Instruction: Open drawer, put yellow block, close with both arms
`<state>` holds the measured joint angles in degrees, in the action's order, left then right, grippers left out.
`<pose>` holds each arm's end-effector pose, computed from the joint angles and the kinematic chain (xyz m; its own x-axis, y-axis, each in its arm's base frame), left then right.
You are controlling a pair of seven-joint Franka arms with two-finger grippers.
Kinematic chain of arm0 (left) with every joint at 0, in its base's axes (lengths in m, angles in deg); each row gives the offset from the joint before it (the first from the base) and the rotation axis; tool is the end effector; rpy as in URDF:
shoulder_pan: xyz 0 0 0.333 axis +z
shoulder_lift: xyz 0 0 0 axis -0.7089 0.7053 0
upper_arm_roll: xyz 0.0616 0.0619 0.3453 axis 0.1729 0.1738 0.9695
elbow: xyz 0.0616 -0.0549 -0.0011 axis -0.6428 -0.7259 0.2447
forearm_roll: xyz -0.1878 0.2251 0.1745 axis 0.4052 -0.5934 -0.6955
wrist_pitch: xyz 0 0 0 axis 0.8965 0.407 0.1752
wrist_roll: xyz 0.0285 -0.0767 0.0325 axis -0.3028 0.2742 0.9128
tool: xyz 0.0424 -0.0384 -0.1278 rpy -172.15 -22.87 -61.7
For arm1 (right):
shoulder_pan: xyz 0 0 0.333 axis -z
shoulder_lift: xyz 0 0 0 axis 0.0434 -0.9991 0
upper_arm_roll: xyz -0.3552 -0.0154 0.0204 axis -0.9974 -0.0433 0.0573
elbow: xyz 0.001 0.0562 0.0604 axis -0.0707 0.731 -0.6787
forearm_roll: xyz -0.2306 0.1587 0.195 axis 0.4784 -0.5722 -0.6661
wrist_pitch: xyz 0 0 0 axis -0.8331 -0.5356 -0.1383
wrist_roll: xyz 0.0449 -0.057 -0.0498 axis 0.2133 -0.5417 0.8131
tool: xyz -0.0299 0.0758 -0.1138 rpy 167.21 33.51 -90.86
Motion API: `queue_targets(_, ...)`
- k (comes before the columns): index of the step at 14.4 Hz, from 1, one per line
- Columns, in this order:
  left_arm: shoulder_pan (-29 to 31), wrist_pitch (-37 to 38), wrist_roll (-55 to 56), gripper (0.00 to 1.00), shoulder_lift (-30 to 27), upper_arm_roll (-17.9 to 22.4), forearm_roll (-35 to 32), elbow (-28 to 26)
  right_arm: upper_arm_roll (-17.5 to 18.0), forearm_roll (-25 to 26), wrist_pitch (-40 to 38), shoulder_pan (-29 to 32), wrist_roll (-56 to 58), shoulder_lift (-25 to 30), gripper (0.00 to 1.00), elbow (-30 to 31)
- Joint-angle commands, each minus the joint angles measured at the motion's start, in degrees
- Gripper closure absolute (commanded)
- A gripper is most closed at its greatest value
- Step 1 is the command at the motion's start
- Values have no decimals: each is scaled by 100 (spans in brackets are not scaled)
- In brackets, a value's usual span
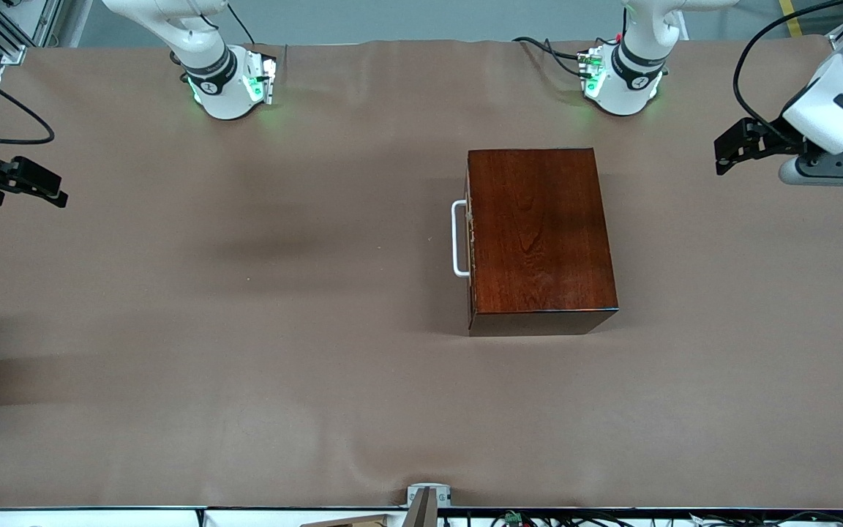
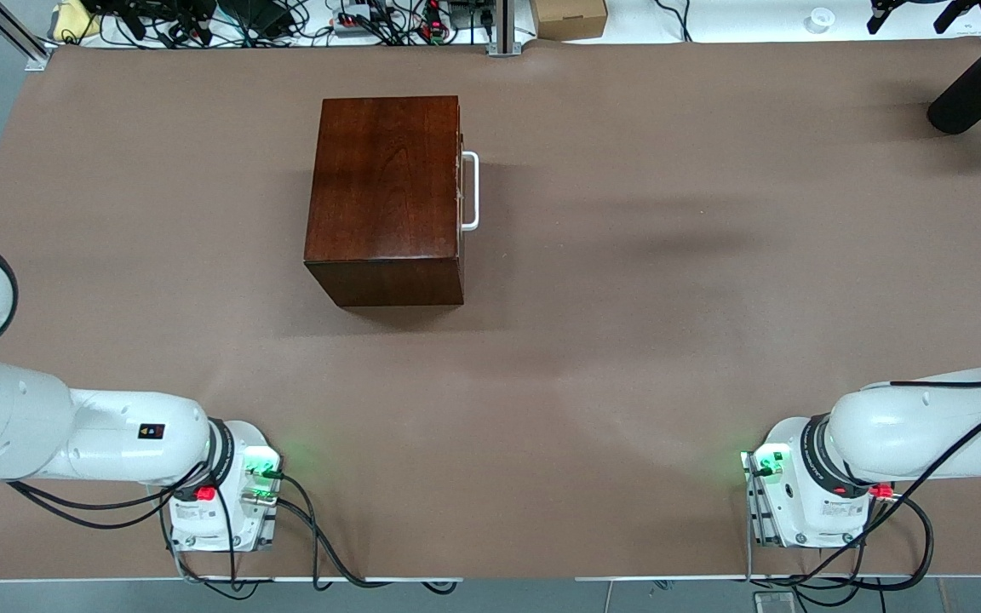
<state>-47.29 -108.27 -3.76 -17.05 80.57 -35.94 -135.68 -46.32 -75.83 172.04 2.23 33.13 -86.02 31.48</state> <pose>0.4695 -0.0655 0.6439 0.9960 -0.0781 -0.0432 -0.0799 -0.9959 -0.0416 0.4936 -0.0290 0.6216 0.9986 -0.0407 -0.0336 -0.0406 -0.9992 0.0050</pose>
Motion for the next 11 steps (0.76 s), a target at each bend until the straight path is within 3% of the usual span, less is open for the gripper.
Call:
queue_targets(1, 110, 103, -70, 0, 92, -31, -2, 122, 94, 17, -10, 122, -20, 9, 0, -26)
queue_targets(11, 101, 120, -61, 0, 84, -39, 51, 122, 94, 17, -10, 122, -20, 0, 0, -26)
